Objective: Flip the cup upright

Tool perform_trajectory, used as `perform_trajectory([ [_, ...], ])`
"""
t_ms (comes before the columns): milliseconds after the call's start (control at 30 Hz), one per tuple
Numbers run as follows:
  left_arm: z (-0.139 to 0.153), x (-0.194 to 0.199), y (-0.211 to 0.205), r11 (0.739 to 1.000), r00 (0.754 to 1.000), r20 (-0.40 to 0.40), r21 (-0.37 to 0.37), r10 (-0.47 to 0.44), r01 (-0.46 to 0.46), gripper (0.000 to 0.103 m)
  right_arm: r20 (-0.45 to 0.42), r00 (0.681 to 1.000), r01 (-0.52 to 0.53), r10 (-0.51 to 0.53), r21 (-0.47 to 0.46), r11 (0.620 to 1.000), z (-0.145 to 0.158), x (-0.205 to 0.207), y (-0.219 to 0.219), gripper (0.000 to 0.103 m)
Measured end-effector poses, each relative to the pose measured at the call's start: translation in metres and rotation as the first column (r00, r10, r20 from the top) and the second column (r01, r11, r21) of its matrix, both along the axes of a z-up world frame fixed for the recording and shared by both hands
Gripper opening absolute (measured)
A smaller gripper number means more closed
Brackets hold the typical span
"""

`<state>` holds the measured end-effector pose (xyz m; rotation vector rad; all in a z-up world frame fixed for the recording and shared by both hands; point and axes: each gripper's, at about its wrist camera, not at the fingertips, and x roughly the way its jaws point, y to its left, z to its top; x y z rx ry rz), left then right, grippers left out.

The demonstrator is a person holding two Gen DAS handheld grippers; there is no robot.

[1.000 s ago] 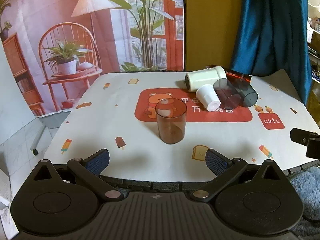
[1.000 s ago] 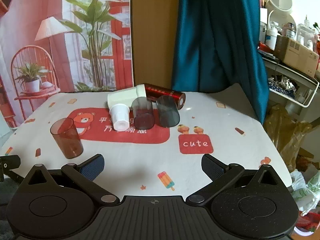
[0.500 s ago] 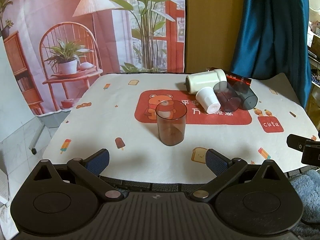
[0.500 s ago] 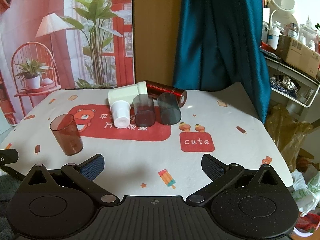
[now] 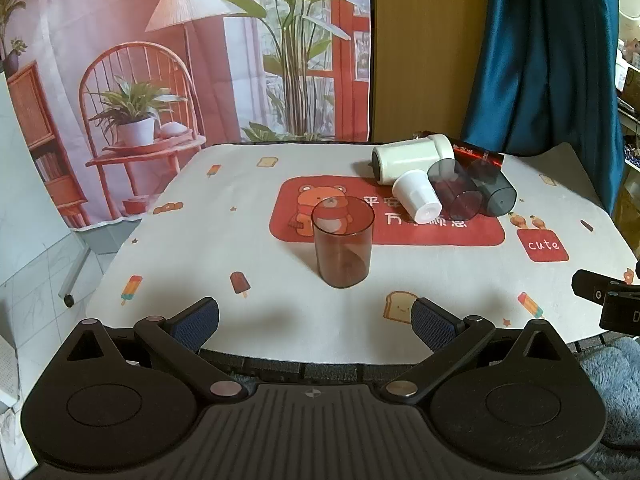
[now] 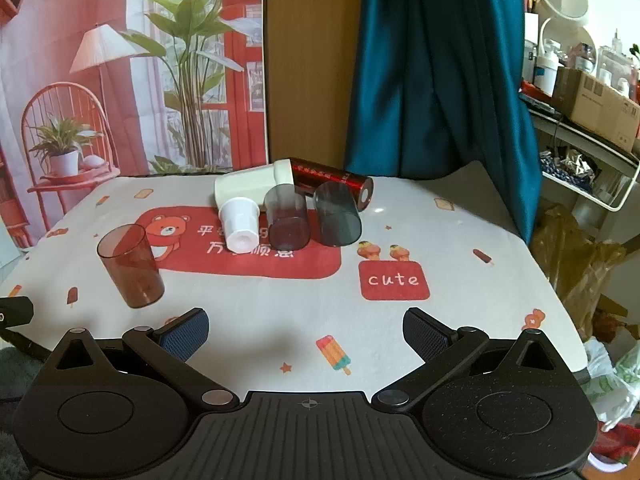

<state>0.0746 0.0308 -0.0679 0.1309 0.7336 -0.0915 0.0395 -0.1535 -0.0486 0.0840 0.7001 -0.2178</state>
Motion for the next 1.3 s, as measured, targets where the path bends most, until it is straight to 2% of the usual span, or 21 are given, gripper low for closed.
perform_trajectory([
  [500, 0.0008, -0.0015, 0.0008, 1.000, 1.000, 0.016, -0.016, 0.006, -0.006, 0.103, -0.007, 1.000, 0.002, -0.001, 0.013, 1.000, -0.0024, 0.0013, -0.0004, 0.103],
  [700, 0.0021, -0.0030, -0.0035, 1.000, 1.000, 0.031, 0.013, 0.003, -0.003, 0.103, -0.001, 1.000, 0.007, -0.007, 0.016, 1.000, -0.0017, 0.0010, -0.0011, 0.103],
  [800, 0.0038, -0.0041, -0.0027, 1.000, 0.999, 0.043, 0.004, 0.002, -0.002, 0.103, 0.002, 1.000, 0.010, -0.010, 0.022, 1.000, -0.0021, -0.0005, -0.0030, 0.103],
  [1300, 0.0021, -0.0027, -0.0010, 1.000, 1.000, 0.026, -0.005, 0.009, -0.009, 0.103, -0.005, 1.000, 0.018, -0.018, 0.037, 0.999, -0.0044, -0.0010, -0.0052, 0.103],
])
